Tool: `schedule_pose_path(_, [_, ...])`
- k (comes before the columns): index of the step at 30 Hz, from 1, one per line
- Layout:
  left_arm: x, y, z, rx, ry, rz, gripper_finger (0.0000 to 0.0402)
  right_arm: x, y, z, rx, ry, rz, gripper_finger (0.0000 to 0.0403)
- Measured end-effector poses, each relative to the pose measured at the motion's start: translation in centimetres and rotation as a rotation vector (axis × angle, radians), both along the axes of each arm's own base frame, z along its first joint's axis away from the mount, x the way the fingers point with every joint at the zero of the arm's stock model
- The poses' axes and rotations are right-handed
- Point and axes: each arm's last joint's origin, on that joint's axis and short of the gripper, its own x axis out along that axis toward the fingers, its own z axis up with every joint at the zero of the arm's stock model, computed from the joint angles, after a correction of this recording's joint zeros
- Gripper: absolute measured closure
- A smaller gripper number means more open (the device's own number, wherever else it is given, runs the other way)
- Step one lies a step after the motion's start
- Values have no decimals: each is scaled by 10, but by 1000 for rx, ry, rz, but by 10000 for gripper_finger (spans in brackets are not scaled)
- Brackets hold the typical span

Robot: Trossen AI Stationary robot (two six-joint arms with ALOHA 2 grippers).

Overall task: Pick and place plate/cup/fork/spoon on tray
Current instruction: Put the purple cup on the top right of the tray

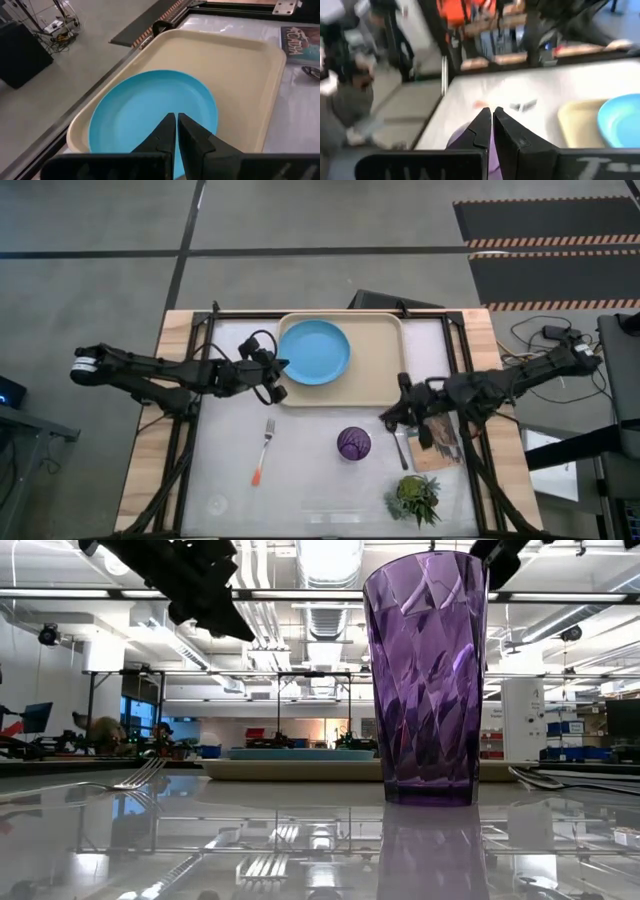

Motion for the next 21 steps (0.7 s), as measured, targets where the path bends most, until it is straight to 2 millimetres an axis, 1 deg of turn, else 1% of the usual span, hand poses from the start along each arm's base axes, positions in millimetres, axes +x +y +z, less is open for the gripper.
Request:
schedule_pose_path(1, [0,0,-1,0,2,0,401,3,5,2,-7,7,7,394])
schedule_pose_path(3, [-1,0,-4,3,15,-2,401,8,16,13,-6,-10,22,394])
schedule_pose_path(5, [-1,0,-4,5,15,-3,401,13,25,16,-26,47,20,394])
schedule_pose_path(9, [-1,0,-11,36,21,-23,401,23,42,27,-80,135,9,394])
schedule_pose_path(12, [-2,0,-13,41,30,-26,401,32,49,44,-74,192,-11,394])
schedule_pose_path(15, [-4,0,-11,59,34,-37,401,42,54,51,-87,313,-34,394])
schedule_pose_path(18, [-6,0,-5,72,17,-43,401,54,60,54,-132,425,-43,394])
schedule_pose_path(21, [-9,0,-2,72,0,-43,401,66,66,61,-157,474,-44,394])
